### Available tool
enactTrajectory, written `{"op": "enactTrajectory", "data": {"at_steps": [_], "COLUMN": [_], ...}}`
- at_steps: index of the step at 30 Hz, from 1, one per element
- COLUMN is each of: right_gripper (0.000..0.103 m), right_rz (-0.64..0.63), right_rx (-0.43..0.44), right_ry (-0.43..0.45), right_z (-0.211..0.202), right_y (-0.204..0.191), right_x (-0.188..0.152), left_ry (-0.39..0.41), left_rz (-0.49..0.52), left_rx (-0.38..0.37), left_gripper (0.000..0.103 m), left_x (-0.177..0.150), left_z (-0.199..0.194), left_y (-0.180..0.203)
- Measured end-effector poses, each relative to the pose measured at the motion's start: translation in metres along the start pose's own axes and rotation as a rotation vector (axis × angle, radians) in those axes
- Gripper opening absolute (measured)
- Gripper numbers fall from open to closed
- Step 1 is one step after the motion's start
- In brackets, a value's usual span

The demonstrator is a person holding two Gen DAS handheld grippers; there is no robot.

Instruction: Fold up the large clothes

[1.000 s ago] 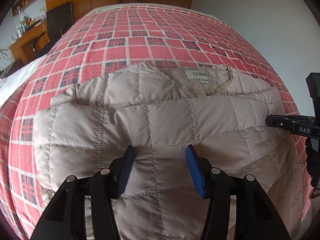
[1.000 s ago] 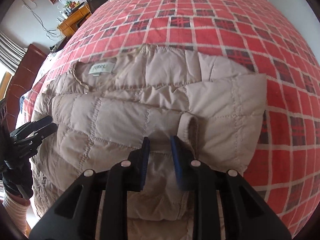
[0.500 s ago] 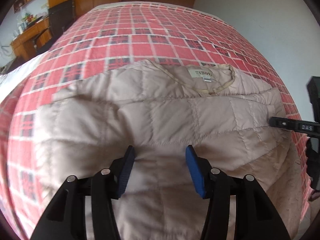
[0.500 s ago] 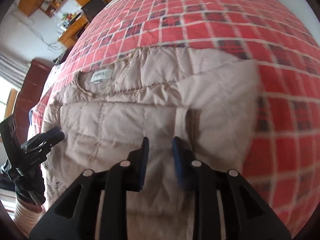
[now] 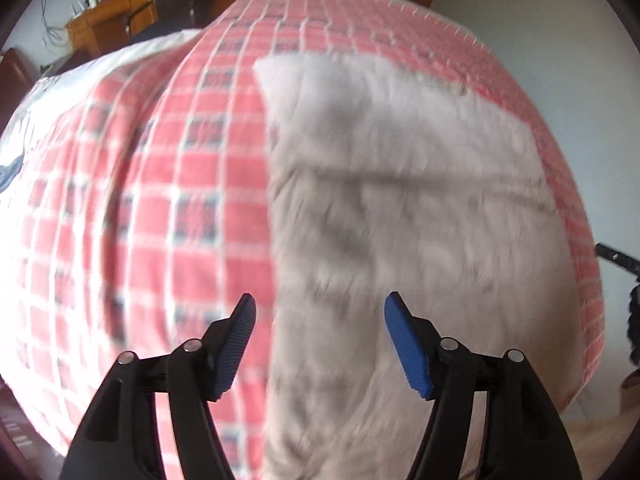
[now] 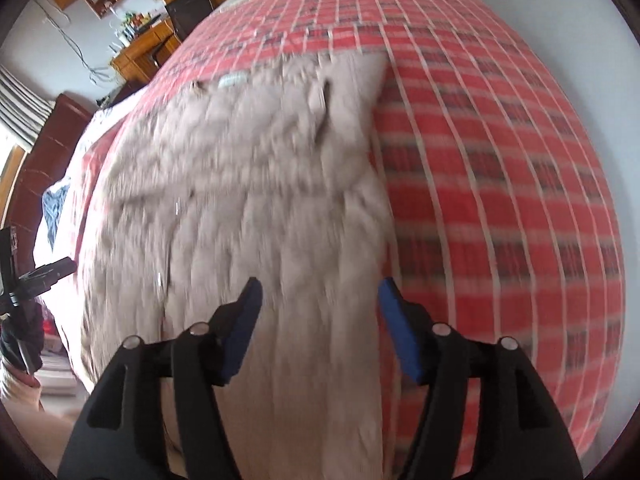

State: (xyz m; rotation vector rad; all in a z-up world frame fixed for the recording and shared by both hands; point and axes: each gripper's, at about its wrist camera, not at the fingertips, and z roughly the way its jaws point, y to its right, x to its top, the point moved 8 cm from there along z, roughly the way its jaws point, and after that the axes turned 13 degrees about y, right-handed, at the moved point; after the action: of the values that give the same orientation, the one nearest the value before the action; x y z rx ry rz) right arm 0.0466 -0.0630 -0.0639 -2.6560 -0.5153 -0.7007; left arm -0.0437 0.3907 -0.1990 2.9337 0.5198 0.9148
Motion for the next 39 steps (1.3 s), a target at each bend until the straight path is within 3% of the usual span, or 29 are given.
{"op": "enactTrajectory", "data": {"at_steps": [4,9,15,20,23,27,28,29,30,31,36,39], "right_gripper": [0.068,0.068,0.068,0.069,0.057,0.038,0.035,0.024,0.015,0.012,0.008,0.008], "right_rz": [0.025,0.023,0.024,0.039,-0.008,-0.06,-0.071,-0.077,-0.07,-0.06,-0.031,0.013], "right_rx": [0.028,0.032,0.034,0.055,0.063,0.095,0.103,0.12,0.134,0.15,0.22,0.293], "right_ry": [-0.061,-0.177,-0.282,-0.289,-0.289,-0.292,-0.291,-0.29,-0.29,-0.287,-0.272,-0.237], "right_z": [-0.018,-0.022,-0.008,-0.001,-0.001,-0.003,-0.004,-0.005,-0.004,-0.005,-0.009,-0.019], "right_y": [0.008,0.021,0.029,0.027,0.019,0.006,0.003,0.0,-0.008,-0.011,-0.017,-0.02], "right_x": [-0.049,-0.106,-0.152,-0.167,-0.17,-0.175,-0.175,-0.176,-0.176,-0.174,-0.168,-0.157], "left_ry": [-0.086,-0.126,-0.173,-0.196,-0.191,-0.199,-0.201,-0.203,-0.207,-0.207,-0.192,-0.158], "left_rz": [-0.012,-0.022,-0.062,-0.078,-0.084,-0.141,-0.139,-0.136,-0.141,-0.15,-0.165,-0.209], "left_rx": [0.023,0.019,0.007,-0.029,-0.041,-0.072,-0.071,-0.07,-0.078,-0.092,-0.128,-0.2], "left_gripper": [0.067,0.068,0.069,0.069,0.068,0.055,0.046,0.04,0.025,0.016,0.008,0.008], "left_x": [-0.06,-0.101,-0.132,-0.143,-0.142,-0.143,-0.143,-0.14,-0.139,-0.141,-0.136,-0.122], "left_z": [-0.023,-0.037,-0.033,-0.027,-0.025,-0.021,-0.019,-0.018,-0.019,-0.021,-0.021,-0.032], "left_y": [-0.021,-0.032,-0.04,-0.035,-0.03,-0.026,-0.023,-0.021,-0.019,-0.018,-0.006,0.002]}}
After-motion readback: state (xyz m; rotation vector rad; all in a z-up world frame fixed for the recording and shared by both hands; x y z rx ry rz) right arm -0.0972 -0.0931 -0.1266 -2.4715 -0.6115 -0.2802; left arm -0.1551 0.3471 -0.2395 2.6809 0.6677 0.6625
